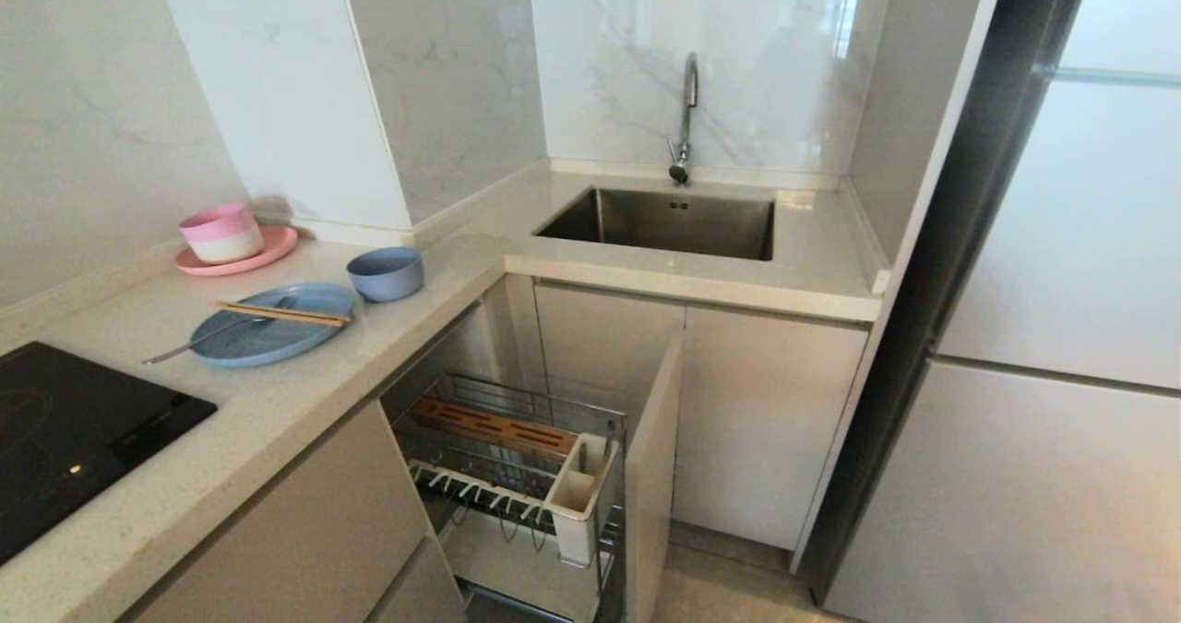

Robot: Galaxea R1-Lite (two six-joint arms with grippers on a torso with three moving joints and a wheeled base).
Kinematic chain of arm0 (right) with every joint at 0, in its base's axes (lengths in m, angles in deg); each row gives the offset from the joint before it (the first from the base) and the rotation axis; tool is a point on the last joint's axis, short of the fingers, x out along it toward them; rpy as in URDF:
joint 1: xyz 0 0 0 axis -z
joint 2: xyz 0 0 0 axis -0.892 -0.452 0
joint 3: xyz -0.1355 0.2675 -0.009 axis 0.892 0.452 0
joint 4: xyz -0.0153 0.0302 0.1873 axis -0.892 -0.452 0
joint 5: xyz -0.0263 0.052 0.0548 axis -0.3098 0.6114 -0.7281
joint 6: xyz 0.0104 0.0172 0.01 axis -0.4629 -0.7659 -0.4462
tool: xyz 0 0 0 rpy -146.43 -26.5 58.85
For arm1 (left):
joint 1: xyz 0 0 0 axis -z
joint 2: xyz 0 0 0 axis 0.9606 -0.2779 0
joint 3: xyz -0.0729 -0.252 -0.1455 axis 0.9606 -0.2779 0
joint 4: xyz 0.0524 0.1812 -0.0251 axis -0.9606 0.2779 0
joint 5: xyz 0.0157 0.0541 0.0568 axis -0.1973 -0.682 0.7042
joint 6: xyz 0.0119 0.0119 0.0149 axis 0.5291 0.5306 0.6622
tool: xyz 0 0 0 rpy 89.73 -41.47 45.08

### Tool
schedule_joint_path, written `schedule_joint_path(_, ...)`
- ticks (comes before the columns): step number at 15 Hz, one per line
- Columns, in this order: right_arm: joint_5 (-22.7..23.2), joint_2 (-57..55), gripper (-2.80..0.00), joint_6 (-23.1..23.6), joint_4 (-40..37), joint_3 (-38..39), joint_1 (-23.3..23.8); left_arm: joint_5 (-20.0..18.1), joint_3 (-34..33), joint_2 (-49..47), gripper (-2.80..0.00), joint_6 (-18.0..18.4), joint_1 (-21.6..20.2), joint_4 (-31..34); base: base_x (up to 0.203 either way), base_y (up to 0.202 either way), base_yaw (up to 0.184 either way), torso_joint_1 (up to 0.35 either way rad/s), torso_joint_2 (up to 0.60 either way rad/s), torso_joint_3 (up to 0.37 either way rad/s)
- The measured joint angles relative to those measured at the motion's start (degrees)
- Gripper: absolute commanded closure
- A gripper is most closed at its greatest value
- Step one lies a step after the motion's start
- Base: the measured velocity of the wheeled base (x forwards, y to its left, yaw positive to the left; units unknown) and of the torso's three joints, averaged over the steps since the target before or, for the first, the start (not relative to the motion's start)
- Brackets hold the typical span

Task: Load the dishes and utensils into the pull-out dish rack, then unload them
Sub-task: Pick up the bowl and place it in the cupboard

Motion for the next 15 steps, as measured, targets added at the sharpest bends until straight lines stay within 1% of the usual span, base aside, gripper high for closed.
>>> schedule_joint_path(1, 0.0, 0.0, 0.00, 0.0, 0.0, 0.0, 0.0, -0.8, -1.0, 0.5, 0.00, -1.3, 0.0, -0.1, 0.000, 0.000, 0.000, 0.000, 0.00, 0.000)
schedule_joint_path(4, 0.0, 0.0, 0.00, 0.0, 0.0, 0.0, 0.0, -3.3, -2.2, 1.2, 0.00, -3.1, 0.0, 2.5, 0.000, 0.000, 0.000, 0.000, 0.00, 0.000)
schedule_joint_path(5, 0.0, 0.0, 0.00, 0.0, 0.0, 0.0, 0.0, -2.9, -2.3, 1.3, 0.00, -4.6, -0.1, 2.5, 0.000, 0.000, 0.000, 0.000, 0.00, 0.000)
schedule_joint_path(6, 0.0, 0.0, 0.00, 0.0, 0.0, 0.0, 0.0, -2.7, -2.4, 1.3, 0.00, -5.4, -0.1, 2.5, 0.000, 0.000, 0.000, 0.000, 0.00, 0.000)
schedule_joint_path(15, 0.0, 0.0, 0.00, 0.0, 0.0, 0.0, 0.0, -2.4, -2.5, 1.4, 0.00, -5.6, 0.0, 1.8, 0.000, 0.000, 0.000, 0.000, 0.00, 0.000)
